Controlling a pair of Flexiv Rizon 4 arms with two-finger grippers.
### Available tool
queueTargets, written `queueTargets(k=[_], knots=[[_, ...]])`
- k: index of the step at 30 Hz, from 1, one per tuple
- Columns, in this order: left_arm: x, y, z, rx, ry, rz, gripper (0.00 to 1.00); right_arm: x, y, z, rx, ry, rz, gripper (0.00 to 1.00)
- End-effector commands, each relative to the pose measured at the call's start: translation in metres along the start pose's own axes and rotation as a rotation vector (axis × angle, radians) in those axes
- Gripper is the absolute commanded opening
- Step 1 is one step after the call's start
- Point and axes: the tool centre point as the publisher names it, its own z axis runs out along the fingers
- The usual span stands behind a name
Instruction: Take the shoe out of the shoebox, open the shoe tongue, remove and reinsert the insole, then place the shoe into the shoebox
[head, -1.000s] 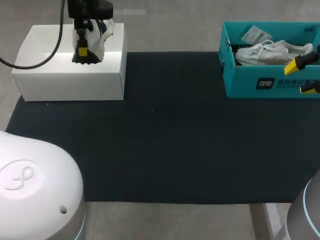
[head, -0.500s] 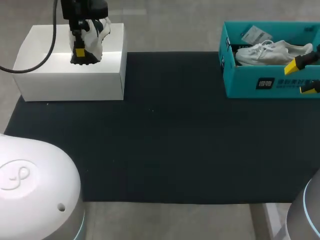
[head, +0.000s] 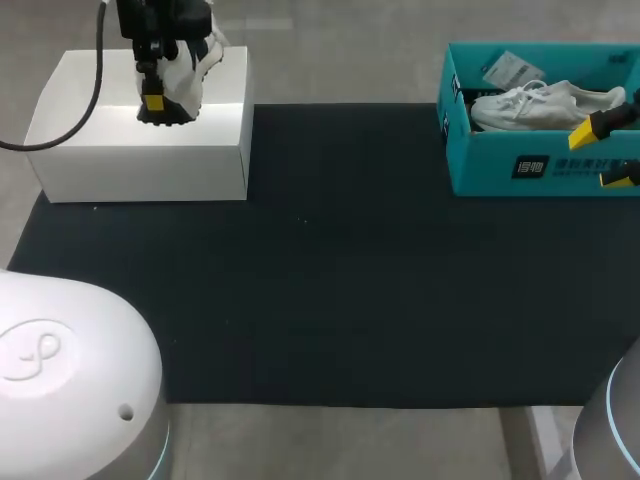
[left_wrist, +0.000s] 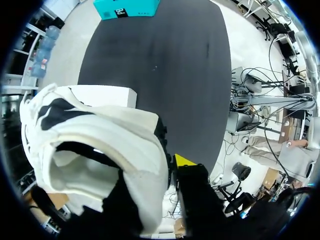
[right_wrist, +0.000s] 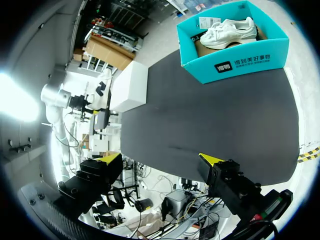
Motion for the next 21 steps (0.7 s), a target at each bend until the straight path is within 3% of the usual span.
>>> queueTargets(k=[1, 13, 21], knots=[[-0.009, 0.025, -0.003, -0.003, -0.032, -0.022, 0.0, 0.0, 0.0, 0.001, -0.001, -0.004, 0.002, 1.0], [-0.063, 0.089, 0.007, -0.079, -0.033, -0.152, 0.0, 0.0, 0.0, 0.001, -0.001, -0.004, 0.002, 1.0], [-0.082, 0.123, 0.014, -0.071, -0.04, -0.124, 0.0, 0.0, 0.0, 0.001, -0.001, -0.004, 0.002, 1.0]])
